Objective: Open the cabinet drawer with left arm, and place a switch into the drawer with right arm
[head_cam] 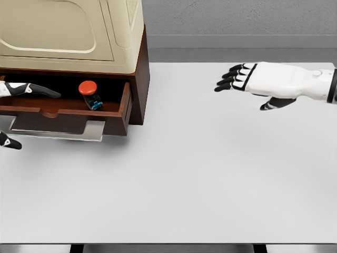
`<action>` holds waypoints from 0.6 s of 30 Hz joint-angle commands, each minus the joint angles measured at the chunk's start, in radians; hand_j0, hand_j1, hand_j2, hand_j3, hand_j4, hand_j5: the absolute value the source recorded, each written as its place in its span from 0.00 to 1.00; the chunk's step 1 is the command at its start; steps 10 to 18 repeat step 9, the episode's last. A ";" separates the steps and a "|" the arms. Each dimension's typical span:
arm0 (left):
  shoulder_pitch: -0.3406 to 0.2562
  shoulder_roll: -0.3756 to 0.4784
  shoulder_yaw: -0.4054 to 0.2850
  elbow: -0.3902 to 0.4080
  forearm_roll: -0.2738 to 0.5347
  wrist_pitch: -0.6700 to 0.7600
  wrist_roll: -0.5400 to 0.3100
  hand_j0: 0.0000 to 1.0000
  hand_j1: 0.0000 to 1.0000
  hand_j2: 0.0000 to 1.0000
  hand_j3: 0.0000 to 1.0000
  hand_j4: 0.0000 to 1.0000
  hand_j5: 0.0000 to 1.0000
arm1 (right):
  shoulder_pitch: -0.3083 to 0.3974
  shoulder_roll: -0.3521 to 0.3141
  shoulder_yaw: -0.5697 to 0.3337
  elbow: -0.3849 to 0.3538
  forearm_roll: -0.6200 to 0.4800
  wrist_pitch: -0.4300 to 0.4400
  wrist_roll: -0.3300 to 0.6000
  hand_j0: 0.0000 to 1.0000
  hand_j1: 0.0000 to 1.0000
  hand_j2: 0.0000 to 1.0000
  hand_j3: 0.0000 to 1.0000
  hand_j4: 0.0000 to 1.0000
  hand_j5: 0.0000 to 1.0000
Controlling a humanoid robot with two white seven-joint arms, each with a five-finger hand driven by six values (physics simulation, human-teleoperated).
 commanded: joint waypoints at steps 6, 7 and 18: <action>-0.001 -0.086 0.017 0.000 0.009 0.007 0.000 0.96 0.96 0.96 0.96 0.96 0.96 | 0.025 0.063 -0.070 0.064 -0.004 0.003 -0.001 1.00 1.00 1.00 1.00 1.00 1.00; -0.001 -0.086 0.017 0.000 0.009 0.007 0.000 0.96 0.96 0.96 0.96 0.96 0.96 | 0.026 0.062 -0.070 0.064 -0.002 0.003 -0.001 1.00 1.00 1.00 1.00 1.00 1.00; 0.000 -0.084 0.017 0.000 0.009 0.007 0.000 0.96 0.96 0.96 0.96 0.96 0.96 | 0.031 0.059 -0.070 0.064 -0.002 0.003 -0.001 1.00 1.00 1.00 1.00 1.00 1.00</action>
